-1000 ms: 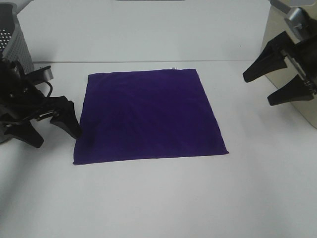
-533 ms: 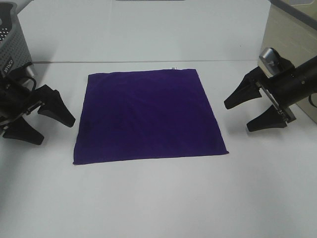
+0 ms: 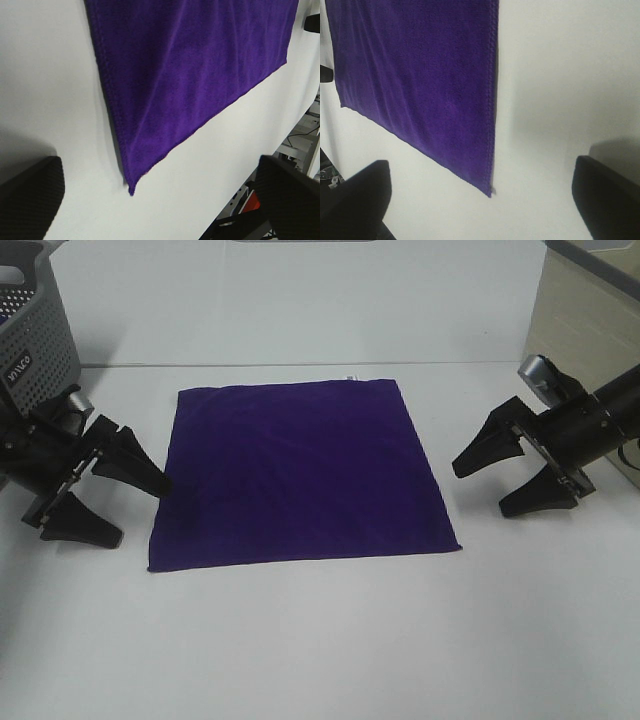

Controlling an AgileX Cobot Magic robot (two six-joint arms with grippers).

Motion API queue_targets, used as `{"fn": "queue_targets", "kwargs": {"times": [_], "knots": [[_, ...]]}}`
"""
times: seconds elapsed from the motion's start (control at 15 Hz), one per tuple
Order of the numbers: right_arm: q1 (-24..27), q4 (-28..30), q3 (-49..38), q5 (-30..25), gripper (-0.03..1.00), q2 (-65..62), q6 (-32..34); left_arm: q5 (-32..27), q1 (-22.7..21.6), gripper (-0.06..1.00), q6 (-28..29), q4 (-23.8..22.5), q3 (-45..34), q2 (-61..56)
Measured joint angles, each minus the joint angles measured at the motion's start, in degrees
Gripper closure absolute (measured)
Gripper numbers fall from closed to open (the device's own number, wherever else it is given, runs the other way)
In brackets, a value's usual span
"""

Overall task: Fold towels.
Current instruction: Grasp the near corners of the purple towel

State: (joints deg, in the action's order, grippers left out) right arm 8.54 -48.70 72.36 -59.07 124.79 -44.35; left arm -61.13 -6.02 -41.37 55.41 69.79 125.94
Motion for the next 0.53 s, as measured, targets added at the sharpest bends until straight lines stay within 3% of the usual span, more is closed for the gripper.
{"fn": "queue_targets", "kwargs": {"times": [0.53], "knots": [[0.00, -0.11, 0.00, -0.11, 0.02, 0.00, 0.00, -0.52, 0.00, -0.02, 0.00, -0.11, 0.00, 0.00]]}}
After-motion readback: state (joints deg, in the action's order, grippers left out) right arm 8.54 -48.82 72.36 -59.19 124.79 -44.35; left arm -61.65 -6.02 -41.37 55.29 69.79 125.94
